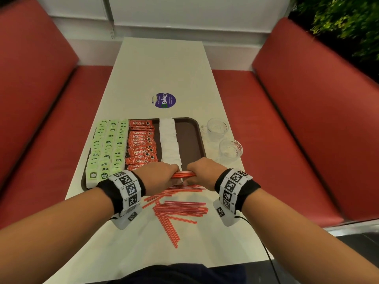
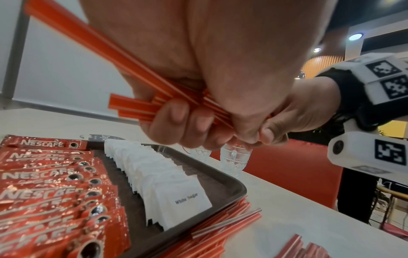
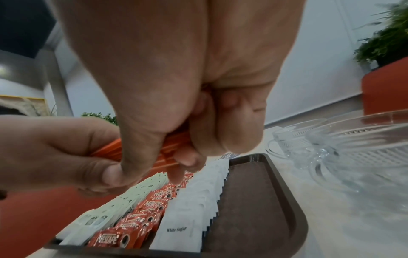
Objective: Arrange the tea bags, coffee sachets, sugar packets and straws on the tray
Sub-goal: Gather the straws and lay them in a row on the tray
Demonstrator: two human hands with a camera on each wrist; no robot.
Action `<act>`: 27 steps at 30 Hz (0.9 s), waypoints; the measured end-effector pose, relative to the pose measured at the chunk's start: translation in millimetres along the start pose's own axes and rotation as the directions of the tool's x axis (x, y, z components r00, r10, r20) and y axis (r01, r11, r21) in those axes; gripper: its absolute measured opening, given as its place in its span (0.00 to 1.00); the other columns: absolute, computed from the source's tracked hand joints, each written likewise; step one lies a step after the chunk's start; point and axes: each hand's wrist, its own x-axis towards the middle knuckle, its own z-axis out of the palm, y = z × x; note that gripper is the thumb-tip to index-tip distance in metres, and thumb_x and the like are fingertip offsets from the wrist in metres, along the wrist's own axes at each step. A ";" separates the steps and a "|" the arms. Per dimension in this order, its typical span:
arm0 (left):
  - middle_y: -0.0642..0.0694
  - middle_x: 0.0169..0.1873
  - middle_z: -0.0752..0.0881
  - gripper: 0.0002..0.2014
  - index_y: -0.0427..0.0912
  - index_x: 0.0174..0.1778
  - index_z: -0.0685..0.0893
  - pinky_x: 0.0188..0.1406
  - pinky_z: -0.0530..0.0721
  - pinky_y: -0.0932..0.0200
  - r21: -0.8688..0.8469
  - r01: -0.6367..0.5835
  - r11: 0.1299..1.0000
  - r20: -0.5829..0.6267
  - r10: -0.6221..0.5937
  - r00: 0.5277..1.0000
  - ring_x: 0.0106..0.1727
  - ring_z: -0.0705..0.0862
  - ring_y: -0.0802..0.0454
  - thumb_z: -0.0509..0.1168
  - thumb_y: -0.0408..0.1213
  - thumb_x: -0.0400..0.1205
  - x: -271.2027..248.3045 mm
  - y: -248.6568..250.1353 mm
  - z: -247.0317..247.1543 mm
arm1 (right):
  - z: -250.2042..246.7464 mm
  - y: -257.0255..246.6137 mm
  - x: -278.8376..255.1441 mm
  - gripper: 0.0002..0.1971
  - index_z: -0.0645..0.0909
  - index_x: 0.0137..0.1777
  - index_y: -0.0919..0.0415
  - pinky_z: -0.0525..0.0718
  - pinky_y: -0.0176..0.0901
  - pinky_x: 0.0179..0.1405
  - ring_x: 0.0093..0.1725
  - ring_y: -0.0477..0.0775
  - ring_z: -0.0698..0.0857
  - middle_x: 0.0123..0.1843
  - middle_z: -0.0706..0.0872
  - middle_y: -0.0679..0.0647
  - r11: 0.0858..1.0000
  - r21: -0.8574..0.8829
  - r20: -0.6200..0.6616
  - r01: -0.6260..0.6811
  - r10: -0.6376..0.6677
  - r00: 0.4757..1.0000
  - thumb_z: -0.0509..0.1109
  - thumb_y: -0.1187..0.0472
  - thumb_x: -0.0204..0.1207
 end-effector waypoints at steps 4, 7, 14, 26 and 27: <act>0.50 0.41 0.82 0.10 0.51 0.51 0.71 0.43 0.82 0.51 0.046 0.001 0.999 -0.034 0.000 0.999 0.41 0.82 0.50 0.52 0.53 0.90 -1.4 -0.5 -1.8 | 2.2 2.1 4.9 0.27 0.78 0.53 0.56 0.78 0.45 0.44 0.45 0.52 0.81 0.46 0.83 0.51 0.999 0.045 -0.088 -0.021 0.025 0.996 0.73 0.33 0.71; 0.50 0.41 0.82 0.13 0.48 0.55 0.73 0.40 0.80 0.54 0.058 0.046 0.997 -0.116 -0.039 0.992 0.39 0.82 0.51 0.51 0.53 0.90 -2.0 -7.3 -7.9 | -0.1 7.7 4.7 0.30 0.77 0.57 0.56 0.81 0.48 0.46 0.45 0.53 0.81 0.46 0.83 0.51 0.965 0.260 -0.293 -0.027 0.105 0.950 0.59 0.29 0.76; 0.48 0.47 0.85 0.16 0.47 0.62 0.74 0.44 0.84 0.51 0.058 0.046 0.997 -0.222 -0.033 0.974 0.43 0.84 0.49 0.54 0.54 0.89 7.1 -0.9 -17.0 | -7.1 8.0 22.3 0.24 0.82 0.52 0.63 0.86 0.51 0.32 0.26 0.54 0.82 0.31 0.83 0.57 0.626 0.779 -0.219 -0.022 0.305 0.927 0.59 0.40 0.86; 0.52 0.39 0.80 0.28 0.52 0.51 0.67 0.33 0.77 0.55 -0.288 0.056 0.956 -0.349 -0.159 0.924 0.37 0.79 0.53 0.79 0.57 0.71 12.2 -1.3 -28.1 | -1.0 6.1 26.7 0.25 0.82 0.43 0.78 0.73 0.35 0.18 0.20 0.49 0.74 0.29 0.79 0.62 0.543 0.840 -0.223 0.006 0.334 0.916 0.73 0.50 0.81; 0.52 0.38 0.80 0.26 0.52 0.49 0.67 0.32 0.76 0.57 -0.278 0.051 0.959 -0.355 -0.152 0.922 0.37 0.79 0.53 0.78 0.56 0.72 11.2 -1.1 -29.7 | -1.2 6.2 27.6 0.24 0.82 0.43 0.78 0.72 0.35 0.18 0.20 0.49 0.74 0.28 0.78 0.62 0.530 0.848 -0.223 0.011 0.337 0.915 0.73 0.51 0.81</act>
